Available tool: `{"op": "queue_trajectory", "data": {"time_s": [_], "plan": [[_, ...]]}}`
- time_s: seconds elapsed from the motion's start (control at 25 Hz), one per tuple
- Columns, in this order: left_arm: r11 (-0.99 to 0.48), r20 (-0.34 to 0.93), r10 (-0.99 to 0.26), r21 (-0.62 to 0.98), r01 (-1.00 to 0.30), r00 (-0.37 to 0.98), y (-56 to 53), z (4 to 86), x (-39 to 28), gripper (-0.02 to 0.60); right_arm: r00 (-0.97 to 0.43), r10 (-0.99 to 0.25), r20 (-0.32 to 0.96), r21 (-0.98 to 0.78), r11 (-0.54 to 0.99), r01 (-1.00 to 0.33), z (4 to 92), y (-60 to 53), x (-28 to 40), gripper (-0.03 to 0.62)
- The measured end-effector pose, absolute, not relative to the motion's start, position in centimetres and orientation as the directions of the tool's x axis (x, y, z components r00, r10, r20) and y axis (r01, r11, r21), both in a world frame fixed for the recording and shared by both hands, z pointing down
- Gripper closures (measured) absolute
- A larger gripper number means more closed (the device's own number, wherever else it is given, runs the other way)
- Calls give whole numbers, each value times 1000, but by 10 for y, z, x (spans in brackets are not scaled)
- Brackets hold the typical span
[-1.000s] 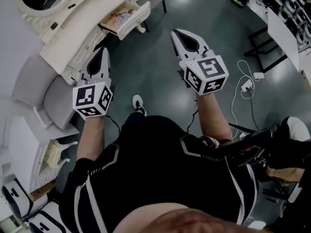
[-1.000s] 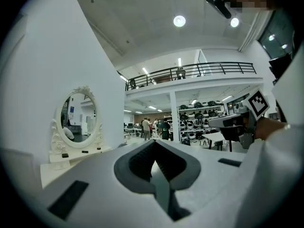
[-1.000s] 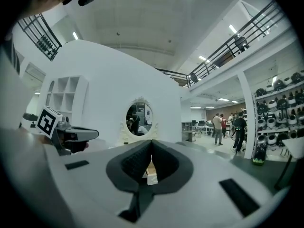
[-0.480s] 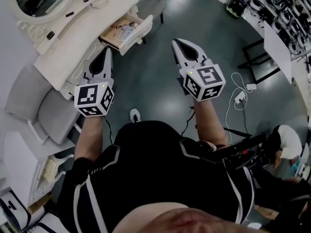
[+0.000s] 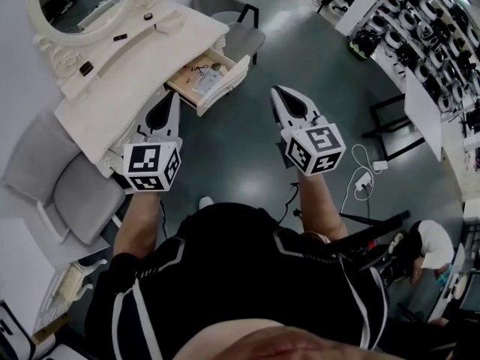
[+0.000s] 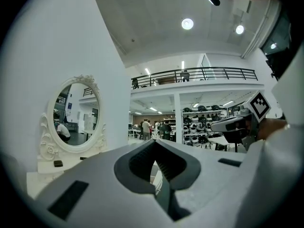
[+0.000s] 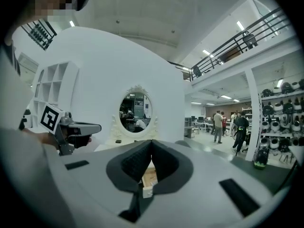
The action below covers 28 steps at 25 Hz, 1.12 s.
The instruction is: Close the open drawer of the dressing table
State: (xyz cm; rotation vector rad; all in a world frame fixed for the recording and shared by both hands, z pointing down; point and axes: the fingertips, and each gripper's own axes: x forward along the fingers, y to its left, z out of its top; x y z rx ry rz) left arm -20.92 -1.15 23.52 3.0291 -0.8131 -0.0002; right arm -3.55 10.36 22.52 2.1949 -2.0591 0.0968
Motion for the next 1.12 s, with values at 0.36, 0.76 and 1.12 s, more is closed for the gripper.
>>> {"op": "queue_trajectory", "data": {"time_s": [0.36,0.76,1.12], "plan": [[-843,30,-537,23,-538,843,-48,247,-213,577,28,-985,172,73,-15,-997,232,55,-28,589],[-766,87,-641,-10,-643,763,-83,276,-167,577,-75,-983,165,45,83,-996,252,-9,39,589],[-696,145,-711,-4,-718,688,-122,298,-94,577,-160,-977,143,-11,160,-987,258,-67,126,589]]}}
